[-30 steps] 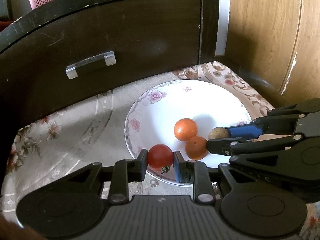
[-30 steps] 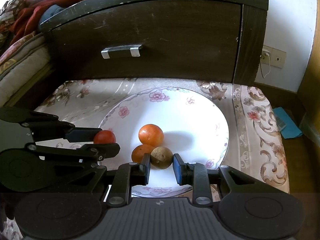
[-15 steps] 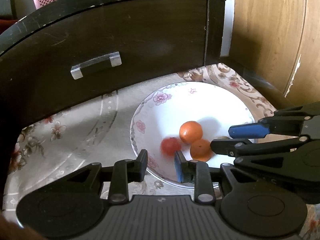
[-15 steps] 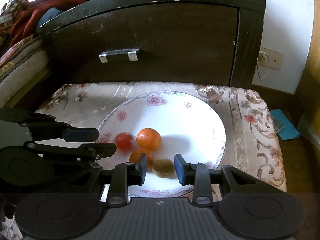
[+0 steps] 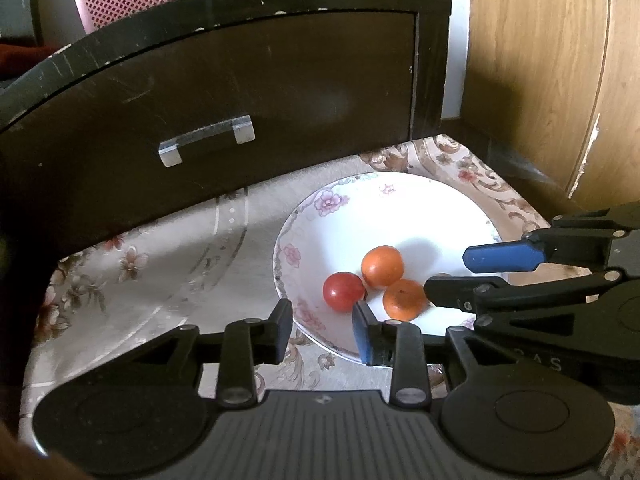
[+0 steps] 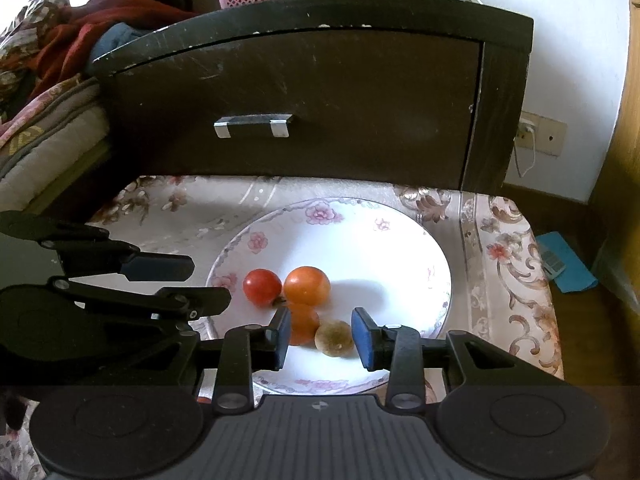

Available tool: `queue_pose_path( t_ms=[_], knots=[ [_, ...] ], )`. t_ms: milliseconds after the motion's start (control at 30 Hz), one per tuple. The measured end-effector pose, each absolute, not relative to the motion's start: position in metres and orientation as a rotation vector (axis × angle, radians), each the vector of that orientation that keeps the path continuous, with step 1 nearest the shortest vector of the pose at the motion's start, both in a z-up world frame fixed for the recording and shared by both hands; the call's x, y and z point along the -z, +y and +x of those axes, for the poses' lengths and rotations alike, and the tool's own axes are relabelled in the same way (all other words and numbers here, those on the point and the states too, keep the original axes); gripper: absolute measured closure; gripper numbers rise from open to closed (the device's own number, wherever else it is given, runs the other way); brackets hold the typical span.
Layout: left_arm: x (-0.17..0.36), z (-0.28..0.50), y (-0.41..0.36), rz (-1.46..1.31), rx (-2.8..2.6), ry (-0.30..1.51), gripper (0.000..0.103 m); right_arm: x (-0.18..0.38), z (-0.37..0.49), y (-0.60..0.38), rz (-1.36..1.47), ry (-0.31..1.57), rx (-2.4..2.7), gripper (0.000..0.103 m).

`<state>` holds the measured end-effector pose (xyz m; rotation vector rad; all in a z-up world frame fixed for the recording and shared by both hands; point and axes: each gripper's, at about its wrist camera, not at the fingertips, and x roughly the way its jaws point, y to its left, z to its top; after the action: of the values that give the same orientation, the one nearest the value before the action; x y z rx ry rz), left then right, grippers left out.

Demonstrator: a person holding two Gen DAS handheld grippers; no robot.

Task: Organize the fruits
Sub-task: 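Withdraw both tools from the bowl toward the remaining fruits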

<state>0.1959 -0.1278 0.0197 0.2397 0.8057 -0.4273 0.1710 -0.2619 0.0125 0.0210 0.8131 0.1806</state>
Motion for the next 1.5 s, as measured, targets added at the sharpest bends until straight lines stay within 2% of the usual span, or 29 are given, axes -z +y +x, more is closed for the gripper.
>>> queue_pose_path(
  t_ms=[167, 933, 1500],
  knots=[
    [-0.024, 0.188, -0.122, 0.237, 0.433, 0.799, 0.062, -0.018, 0.163, -0.259, 0.023, 0.807, -0.178, 0.07],
    [-0.037, 0.139, -0.084, 0.233, 0.445, 0.812, 0.059, -0.028, 0.115, -0.226, 0.009, 0.833, -0.244, 0.069],
    [-0.01, 0.119, -0.055, 0.208, 0.433, 0.916, 0.057, -0.012, 0.106, -0.215, -0.002, 0.903, -0.263, 0.068]
  ],
)
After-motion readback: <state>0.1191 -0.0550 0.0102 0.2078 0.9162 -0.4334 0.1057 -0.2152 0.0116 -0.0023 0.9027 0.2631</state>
